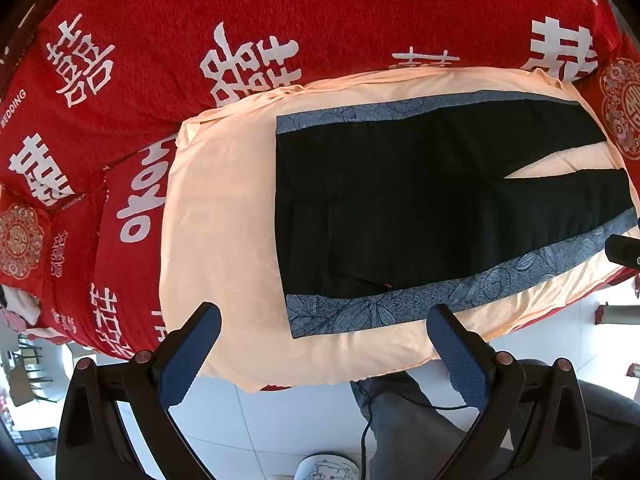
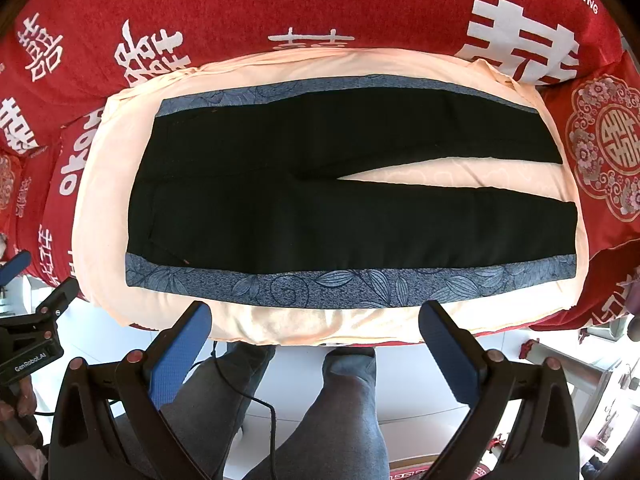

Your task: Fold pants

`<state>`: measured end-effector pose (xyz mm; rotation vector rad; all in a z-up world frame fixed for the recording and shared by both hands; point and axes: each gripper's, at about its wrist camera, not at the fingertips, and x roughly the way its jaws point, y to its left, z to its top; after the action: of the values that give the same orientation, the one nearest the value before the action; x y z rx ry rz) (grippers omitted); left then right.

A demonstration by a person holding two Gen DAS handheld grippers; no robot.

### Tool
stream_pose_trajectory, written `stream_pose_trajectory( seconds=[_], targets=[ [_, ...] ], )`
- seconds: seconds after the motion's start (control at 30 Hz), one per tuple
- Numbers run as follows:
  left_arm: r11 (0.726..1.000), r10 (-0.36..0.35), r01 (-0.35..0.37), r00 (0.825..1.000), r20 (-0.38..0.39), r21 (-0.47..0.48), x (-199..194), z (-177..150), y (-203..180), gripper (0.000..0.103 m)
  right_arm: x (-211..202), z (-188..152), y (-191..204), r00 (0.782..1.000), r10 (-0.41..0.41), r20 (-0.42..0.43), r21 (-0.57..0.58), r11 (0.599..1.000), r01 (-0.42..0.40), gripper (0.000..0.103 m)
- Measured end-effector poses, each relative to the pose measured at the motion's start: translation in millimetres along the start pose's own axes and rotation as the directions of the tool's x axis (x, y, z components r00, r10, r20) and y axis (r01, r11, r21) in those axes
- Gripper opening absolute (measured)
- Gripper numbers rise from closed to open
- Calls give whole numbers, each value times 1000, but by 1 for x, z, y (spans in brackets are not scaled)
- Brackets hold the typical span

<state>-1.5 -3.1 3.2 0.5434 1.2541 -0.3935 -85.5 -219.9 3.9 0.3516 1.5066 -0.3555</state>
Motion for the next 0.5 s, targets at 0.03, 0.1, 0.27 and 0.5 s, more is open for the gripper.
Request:
stream_pose_trajectory(
  seconds=[0.03,0.1,0.27,0.5],
  targets=[
    [1000,0,0,1000,0,1,0,0,0,103,0,0,0,1000,0,0,1,1000,0,103],
    [1000,-7,7,1000,-1,3,-1,0,-1,103,0,0,-1,1000,1,0,5,1000,-1,103],
    [999,-40,40,999,1,0,-1,1,-1,103,0,-2,-3,1000,1,-1,10,1000,-1,103],
    [998,-58,58,998,-3,1,0,0,-2,103,1,-2,-4,1000,2,-1,18,1000,-2,103]
  ],
)
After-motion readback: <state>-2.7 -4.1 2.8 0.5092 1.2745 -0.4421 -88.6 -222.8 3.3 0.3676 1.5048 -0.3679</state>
